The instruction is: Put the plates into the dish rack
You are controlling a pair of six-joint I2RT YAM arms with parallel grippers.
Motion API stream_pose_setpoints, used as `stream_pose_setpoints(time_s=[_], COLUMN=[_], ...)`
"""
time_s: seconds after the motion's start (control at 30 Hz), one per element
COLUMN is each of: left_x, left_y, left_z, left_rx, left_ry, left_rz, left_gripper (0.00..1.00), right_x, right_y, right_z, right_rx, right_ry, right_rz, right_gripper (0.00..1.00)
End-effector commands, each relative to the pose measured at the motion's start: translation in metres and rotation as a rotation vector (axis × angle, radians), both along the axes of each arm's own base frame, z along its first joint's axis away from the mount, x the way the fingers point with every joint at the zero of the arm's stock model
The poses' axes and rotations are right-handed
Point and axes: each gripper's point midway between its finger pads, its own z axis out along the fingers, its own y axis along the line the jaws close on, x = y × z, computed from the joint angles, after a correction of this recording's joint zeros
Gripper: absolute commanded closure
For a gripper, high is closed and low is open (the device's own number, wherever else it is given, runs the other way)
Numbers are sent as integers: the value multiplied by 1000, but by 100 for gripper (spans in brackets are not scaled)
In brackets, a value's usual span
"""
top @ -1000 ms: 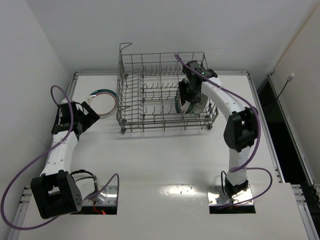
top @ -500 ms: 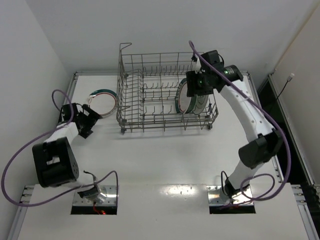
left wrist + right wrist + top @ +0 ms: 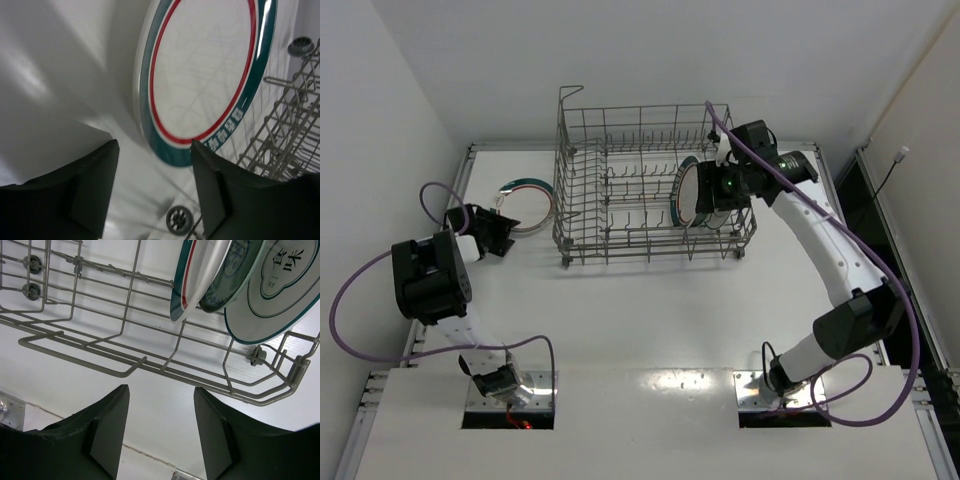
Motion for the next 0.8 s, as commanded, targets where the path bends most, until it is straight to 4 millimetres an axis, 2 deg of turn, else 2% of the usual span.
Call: stream_pose_setpoints(time_s=[0.0,0.03,0.07,0.1,0.17,0.23,0.27,0.33,0.37,0.4,0.5,0.53,0.57,0.6,0.63,0.7,0.73,0.77], left_x=[21,30,30,36,44,45,48,45,44,44,50,53,52,59,59,53,51,42], left_y=[17,20,20,22,22,23,24,23,28,32,40,41,41,44,44,46,46,47], left_z=[-15,-12,-17,-16,-23,-28,-25,-28,-22,-7,36,70,86,118,140,205,228,261], left_rx=[-2,4,4,8,0,0,3,5,12,20,58,83,97,127,152,211,232,259], left_ry=[-10,-30,-27,-39,-34,-14,-23,-6,-15,-38,-110,-173,-182,-238,-268,-361,-399,-461], left_rz=[61,61,61,61,41,35,35,28,26,35,38,38,31,26,19,31,41,52], left_gripper=[47,51,65,71,77,78,78,90,96,100,100,100,100,100,100,100,100,100], right_x=[3,3,3,3,3,2,2,2,1,1,0,1,0,2,2,2,1,2], right_y=[-3,-3,-5,-7,-8,-11,-11,-13,-12,-12,-12,-9,-6,-6,-1,2,4,7], right_z=[27,27,27,31,31,30,30,34,34,34,31,33,34,36,38,45,45,51], right_rx=[53,53,60,69,76,79,79,88,97,97,108,121,137,140,162,185,193,232], right_ry=[-87,-87,-85,-91,-89,-79,-79,-86,-83,-83,-70,-78,-72,-82,-89,-103,-101,-121], right_rz=[7,7,5,2,-1,-6,-6,-9,-1,-1,2,12,15,16,34,40,48,59], right_gripper=[48,48,48,48,48,48,48,48,48,48,48,48,48,48,48,48,48,47])
